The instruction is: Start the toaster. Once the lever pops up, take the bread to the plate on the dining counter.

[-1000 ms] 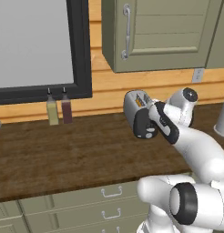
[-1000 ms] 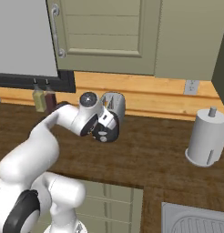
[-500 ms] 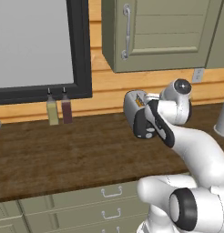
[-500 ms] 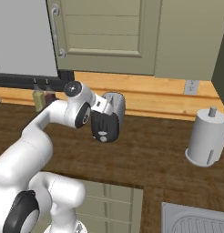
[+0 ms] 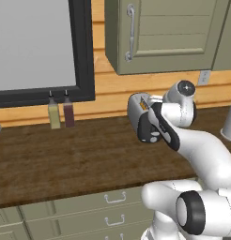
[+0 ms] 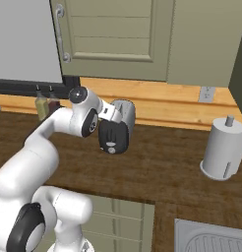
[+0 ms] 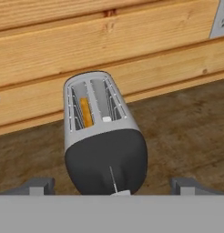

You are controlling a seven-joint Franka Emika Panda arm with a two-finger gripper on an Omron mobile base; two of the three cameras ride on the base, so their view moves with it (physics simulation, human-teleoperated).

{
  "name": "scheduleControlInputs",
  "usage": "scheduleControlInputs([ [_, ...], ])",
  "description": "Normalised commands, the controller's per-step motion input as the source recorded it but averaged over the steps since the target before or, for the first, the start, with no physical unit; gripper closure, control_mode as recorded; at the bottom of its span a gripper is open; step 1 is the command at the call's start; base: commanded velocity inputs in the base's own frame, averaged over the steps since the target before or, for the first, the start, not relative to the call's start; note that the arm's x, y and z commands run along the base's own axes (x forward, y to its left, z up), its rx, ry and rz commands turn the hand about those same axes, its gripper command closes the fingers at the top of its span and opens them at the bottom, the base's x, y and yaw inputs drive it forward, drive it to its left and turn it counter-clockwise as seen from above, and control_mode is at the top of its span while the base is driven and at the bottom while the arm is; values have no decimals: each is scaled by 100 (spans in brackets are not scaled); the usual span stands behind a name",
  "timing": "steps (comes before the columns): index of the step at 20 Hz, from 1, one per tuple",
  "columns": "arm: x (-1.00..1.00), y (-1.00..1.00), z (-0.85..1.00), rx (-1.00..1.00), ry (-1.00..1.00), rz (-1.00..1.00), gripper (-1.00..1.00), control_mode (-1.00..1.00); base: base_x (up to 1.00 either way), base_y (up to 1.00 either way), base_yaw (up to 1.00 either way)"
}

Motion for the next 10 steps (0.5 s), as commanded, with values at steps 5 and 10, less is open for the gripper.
scheduleControlInputs([
  [5,1,4,0,-1,0,0,-100,-100,0,0,0],
  [10,0,0,0,0,0,0,-100,-100,0,0,0],
])
